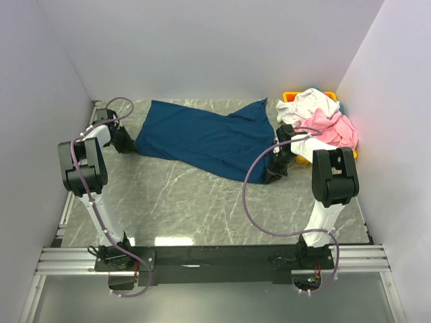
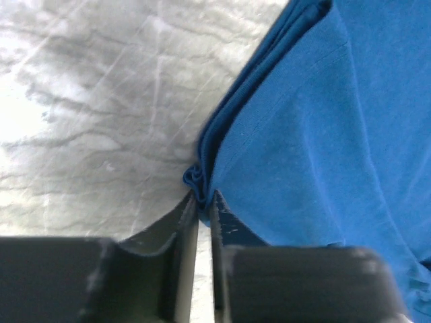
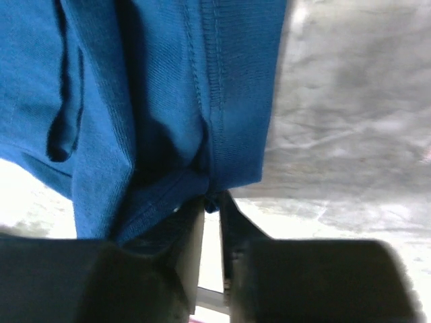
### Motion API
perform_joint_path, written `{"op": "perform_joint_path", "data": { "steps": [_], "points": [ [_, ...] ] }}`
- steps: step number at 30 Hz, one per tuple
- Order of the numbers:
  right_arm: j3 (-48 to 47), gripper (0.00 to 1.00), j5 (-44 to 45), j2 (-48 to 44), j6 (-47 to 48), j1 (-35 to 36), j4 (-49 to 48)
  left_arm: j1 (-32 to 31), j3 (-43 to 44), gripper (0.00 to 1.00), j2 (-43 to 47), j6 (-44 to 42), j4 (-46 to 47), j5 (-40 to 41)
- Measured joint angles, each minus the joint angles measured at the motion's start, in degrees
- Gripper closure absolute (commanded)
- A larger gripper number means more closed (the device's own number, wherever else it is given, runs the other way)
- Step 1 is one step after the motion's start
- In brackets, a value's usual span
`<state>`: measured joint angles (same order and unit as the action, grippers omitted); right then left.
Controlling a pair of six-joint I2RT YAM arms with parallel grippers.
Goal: Fold and stack the t-shirts
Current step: Fold the tshirt
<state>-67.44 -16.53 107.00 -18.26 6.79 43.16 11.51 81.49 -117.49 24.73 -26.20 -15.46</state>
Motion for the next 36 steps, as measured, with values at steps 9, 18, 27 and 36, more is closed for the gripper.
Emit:
{"op": "perform_joint_path", "data": {
  "steps": [9, 18, 27, 36],
  "points": [
    [-0.07, 1.0, -0.59, -0.07, 0.17, 0.37, 0.7, 0.7, 0.13, 1.0, -0.46, -0.04, 1.44, -1.66],
    [1.18, 1.0, 1.92, -7.82, 0.33, 0.46, 6.99, 5.29, -4.13, 1.0, 3.21, -3.02, 0.98, -0.04],
    [3.82, 1.0, 2.64, -13.18, 0.35, 0.59, 12.61, 5.4, -8.68, 1.0, 9.53, -7.1, -2.8, 4.5],
    [7.67, 0.53, 3.08, -15.85, 0.07, 2.05, 17.51, 5.44, -13.16, 0.39, 15.5, -7.37, -6.88, 9.97]
  ]
}}
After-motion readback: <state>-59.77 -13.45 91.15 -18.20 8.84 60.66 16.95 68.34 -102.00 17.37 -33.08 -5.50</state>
